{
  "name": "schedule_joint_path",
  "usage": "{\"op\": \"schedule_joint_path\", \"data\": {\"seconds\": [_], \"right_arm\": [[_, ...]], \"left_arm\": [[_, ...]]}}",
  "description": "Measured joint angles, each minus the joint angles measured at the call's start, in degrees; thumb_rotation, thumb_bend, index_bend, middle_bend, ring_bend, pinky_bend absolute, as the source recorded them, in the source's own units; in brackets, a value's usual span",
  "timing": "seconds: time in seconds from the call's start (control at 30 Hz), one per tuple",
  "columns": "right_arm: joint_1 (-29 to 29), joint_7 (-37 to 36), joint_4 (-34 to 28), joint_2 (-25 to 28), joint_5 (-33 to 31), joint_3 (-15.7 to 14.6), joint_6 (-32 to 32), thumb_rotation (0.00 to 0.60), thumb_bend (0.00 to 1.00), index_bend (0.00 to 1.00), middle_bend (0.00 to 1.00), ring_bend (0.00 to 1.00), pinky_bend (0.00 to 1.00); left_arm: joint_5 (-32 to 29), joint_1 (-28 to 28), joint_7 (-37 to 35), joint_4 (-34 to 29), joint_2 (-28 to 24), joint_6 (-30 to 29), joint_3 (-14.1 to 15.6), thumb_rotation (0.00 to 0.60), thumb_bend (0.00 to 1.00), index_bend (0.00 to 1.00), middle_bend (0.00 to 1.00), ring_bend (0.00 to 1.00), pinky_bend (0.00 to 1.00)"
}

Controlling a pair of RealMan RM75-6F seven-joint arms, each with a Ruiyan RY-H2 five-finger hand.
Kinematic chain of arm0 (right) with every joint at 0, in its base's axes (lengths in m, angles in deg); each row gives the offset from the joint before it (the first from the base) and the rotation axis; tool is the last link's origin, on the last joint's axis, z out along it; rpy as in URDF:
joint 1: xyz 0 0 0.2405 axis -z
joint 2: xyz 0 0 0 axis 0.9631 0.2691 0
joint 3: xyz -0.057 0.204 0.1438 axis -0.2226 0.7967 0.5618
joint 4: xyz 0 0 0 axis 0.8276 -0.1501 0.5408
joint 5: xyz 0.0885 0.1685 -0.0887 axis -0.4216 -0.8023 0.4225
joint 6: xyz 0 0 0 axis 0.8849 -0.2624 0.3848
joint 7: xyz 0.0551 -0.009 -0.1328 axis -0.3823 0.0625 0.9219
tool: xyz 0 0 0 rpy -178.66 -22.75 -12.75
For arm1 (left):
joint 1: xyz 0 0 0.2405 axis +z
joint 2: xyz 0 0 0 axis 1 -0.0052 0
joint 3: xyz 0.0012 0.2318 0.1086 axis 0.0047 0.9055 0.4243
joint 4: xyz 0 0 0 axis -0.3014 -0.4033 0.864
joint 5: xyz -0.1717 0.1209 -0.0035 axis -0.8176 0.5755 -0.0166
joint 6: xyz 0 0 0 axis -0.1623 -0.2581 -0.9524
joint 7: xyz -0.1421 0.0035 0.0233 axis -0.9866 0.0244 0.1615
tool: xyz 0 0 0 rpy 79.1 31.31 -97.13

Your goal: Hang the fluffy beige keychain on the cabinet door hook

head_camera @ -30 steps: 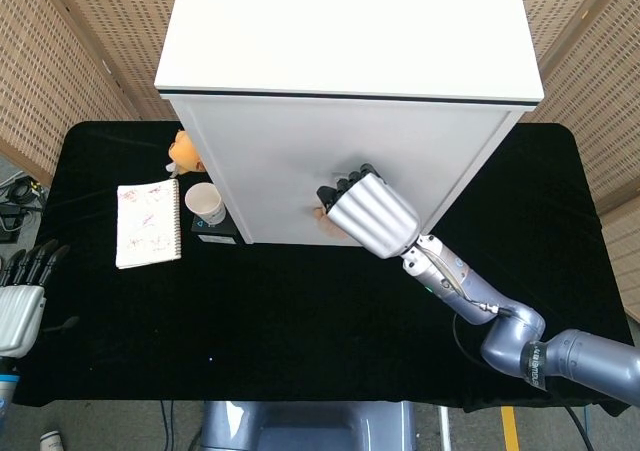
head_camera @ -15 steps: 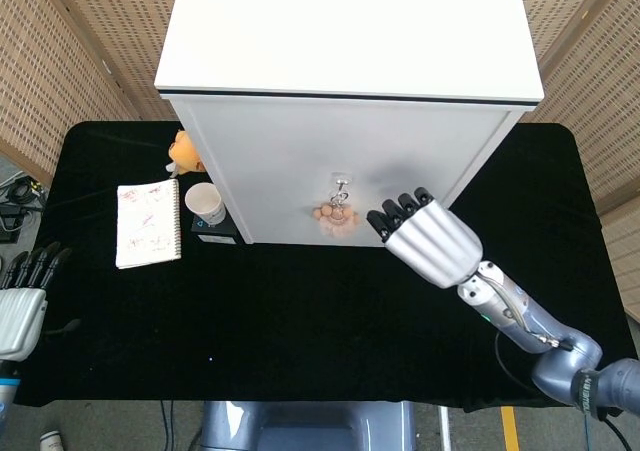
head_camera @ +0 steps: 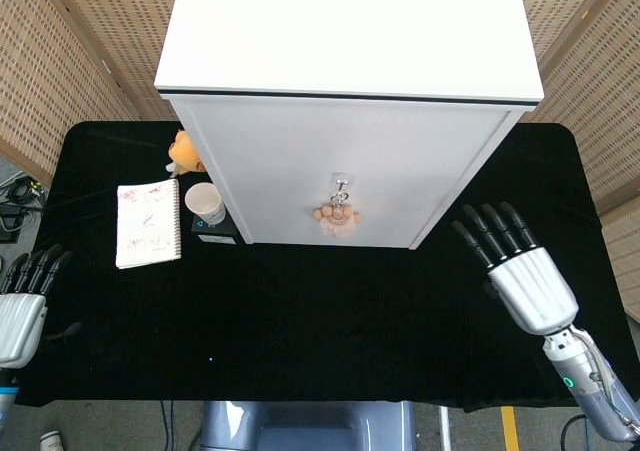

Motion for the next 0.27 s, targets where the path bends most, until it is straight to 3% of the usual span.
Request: {"op": "schedule_joint_path", "data": {"seconds": [0.27], "right_arm": [[5.98, -10.35, 7.5, -4.97, -6.04, -1.0, 1.03, 0.6, 0.0, 0.0, 0.0, 0.0, 0.0]], "left_arm": [[1.71, 0.8, -1.34, -0.11, -0.52, -1.6, 0.46, 0.6, 0.0, 0.0, 0.0, 0.0, 0.0]]}}
